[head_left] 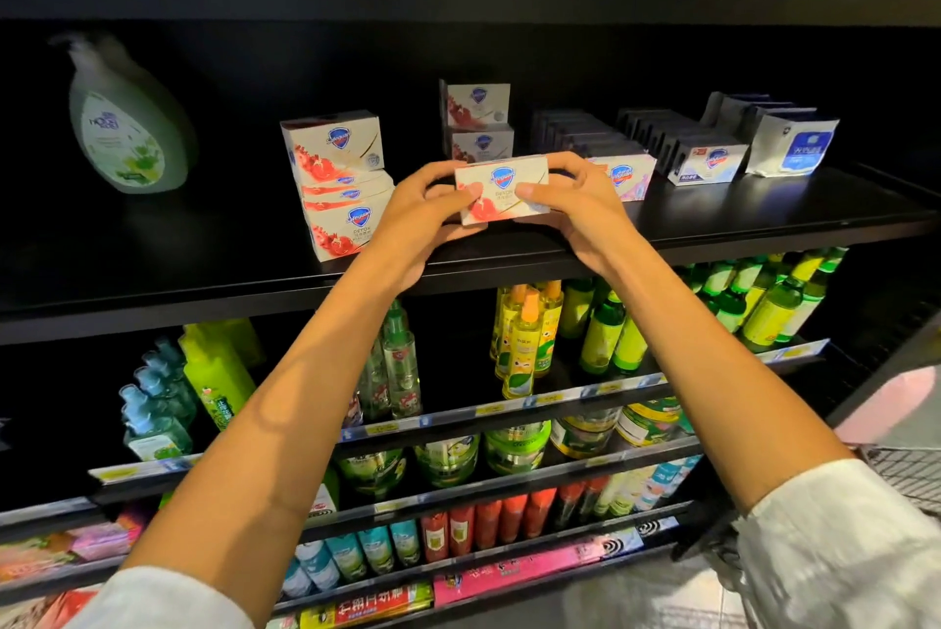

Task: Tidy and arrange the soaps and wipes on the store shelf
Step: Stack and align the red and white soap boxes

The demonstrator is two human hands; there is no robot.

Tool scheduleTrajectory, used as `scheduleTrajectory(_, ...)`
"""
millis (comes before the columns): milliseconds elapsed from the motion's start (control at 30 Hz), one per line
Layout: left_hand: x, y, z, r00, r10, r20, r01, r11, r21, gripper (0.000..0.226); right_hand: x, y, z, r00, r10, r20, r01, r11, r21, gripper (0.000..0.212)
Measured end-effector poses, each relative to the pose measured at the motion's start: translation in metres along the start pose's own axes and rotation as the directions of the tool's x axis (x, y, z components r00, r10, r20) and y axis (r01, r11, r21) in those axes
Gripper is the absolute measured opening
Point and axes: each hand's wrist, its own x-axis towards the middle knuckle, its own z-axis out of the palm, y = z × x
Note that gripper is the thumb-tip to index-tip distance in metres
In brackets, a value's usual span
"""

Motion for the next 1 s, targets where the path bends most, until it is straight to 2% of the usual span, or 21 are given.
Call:
scheduleTrajectory(133, 0.001, -0.001, -0.003, 1.0, 0.001, 0.0, -0.001, 1.0, -0.028, 0.038, -0.002, -0.002, 0.001, 1.0, -0.012, 0.028, 0.012, 1.0, -0.009, 0.047)
scheduleTrajectory(267, 0.002, -0.002, -0.003, 1.0, 0.032, -0.002, -0.032, 0.999, 0.003, 0.036, 0.001, -0.002, 0.003, 1.0, 0.021, 0.01, -0.021, 1.0, 0.015, 0.031)
scheduleTrajectory(400, 0.001, -0.003, -0.004, 0.997, 0.077, 0.002, -0.077, 0.997, 0.029, 0.036, 0.001, -0.008, 0.008, 0.996, 0.089, -0.018, -0.088, 0.995, 0.057, 0.031)
scheduleTrajectory(567, 0.001, -0.004, -0.006, 0.994, 0.103, 0.029, -0.103, 0.994, 0.03, 0.042, 0.002, -0.003, 0.002, 0.998, 0.057, 0.024, -0.058, 0.997, 0.051, 0.021)
scheduleTrajectory(733, 0.003, -0.002, -0.004, 0.998, 0.04, 0.048, -0.037, 0.998, -0.051, 0.04, 0.0, -0.002, -0.001, 0.999, -0.003, 0.039, 0.002, 0.999, 0.036, 0.01)
scheduleTrajectory(867, 0.005, -0.004, -0.006, 0.999, -0.009, 0.053, 0.016, 0.992, -0.122, 0.037, -0.001, 0.001, -0.004, 0.997, -0.051, 0.063, 0.05, 0.999, 0.009, 0.017)
scheduleTrajectory(1000, 0.005, -0.005, -0.006, 0.999, 0.002, 0.044, 0.003, 0.992, -0.123, 0.036, -0.002, 0.002, -0.006, 0.995, -0.063, 0.078, 0.062, 0.998, 0.012, 0.032)
